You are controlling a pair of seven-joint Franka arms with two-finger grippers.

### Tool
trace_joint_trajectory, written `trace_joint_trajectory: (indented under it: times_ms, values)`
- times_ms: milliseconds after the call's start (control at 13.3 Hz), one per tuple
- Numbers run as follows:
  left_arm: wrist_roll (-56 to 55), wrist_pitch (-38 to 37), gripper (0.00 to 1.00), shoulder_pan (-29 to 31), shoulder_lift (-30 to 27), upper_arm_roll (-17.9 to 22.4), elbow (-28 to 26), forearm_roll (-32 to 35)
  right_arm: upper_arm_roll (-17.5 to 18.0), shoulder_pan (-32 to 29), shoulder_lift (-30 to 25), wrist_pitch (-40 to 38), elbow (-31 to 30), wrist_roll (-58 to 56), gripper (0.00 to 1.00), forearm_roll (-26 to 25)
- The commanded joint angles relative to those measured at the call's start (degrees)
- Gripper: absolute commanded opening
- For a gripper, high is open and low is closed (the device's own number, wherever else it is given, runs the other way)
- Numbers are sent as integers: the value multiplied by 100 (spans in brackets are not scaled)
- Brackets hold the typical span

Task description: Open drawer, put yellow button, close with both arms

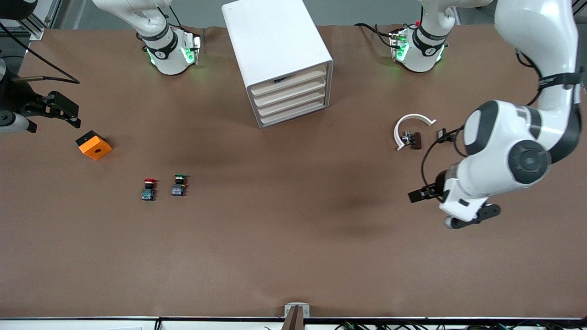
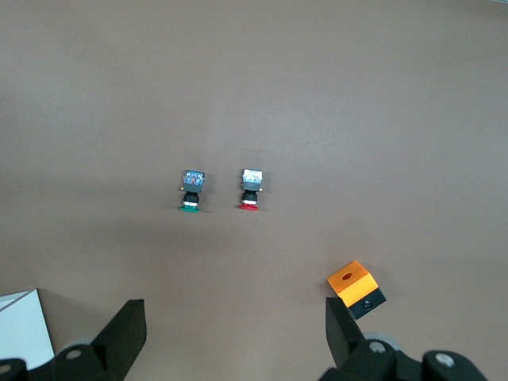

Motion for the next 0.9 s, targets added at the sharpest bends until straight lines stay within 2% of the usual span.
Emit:
trace_joint_trajectory:
  times_ms: [0,300,599,824]
  values:
    - [747,-167,100,422,-391,-53,-76,108,24,-8,54,-97,132,90,100,27]
    - [1364,-667,100,915,-909,-53,-67,108,24,-17,54,-123,123,98,100,44]
    - [1752,-860,100,1047,-1200,-44,-50,371,-11,-402,54,-176,114,37,100,421]
    - [1752,-1027,100,1056,-1385,-70,-50,547,-2,-474,45,-185,114,19,100,466]
